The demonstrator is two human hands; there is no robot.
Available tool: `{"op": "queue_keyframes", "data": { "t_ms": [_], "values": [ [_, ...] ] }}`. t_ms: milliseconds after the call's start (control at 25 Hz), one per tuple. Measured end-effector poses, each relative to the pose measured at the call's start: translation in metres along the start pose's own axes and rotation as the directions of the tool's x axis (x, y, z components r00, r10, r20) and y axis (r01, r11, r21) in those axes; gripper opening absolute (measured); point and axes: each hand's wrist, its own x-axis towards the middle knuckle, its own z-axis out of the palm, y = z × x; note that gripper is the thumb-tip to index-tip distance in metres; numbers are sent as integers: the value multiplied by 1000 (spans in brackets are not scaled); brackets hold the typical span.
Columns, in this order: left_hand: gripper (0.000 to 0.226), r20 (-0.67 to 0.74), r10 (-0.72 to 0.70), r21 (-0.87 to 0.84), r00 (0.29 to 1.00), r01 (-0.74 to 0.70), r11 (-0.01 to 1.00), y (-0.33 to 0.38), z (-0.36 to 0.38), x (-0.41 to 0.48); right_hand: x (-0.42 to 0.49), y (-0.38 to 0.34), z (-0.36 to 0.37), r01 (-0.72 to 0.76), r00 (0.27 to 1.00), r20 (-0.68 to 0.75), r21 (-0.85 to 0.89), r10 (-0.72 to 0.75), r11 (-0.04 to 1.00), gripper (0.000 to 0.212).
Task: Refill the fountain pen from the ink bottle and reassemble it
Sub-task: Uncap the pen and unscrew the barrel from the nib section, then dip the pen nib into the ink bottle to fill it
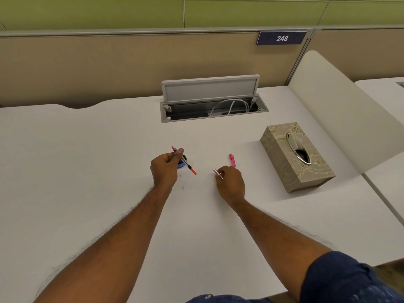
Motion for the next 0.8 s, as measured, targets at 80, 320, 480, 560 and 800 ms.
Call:
{"op": "queue_keyframes", "data": {
  "t_ms": [80,320,480,560,800],
  "values": [
    [30,15,12,21,1000,-13,1000,-6,-1,-1,3,5,-3,-56,998,-46,-77,52,995,20],
    [30,28,5,55,1000,-7,998,-24,-2,4,8,9,-8,-145,982,-140,-102,130,984,29],
    [24,42,-1,42,999,-1,999,-23,-1,5,9,10,-9,-151,981,-138,-95,137,984,31],
    [23,45,8,36,999,-9,999,-24,0,6,9,10,-11,-149,981,-141,-97,135,984,32],
    [29,57,18,34,998,-20,999,-23,2,6,9,12,-12,-136,983,-140,-112,120,984,33]
  ]
}}
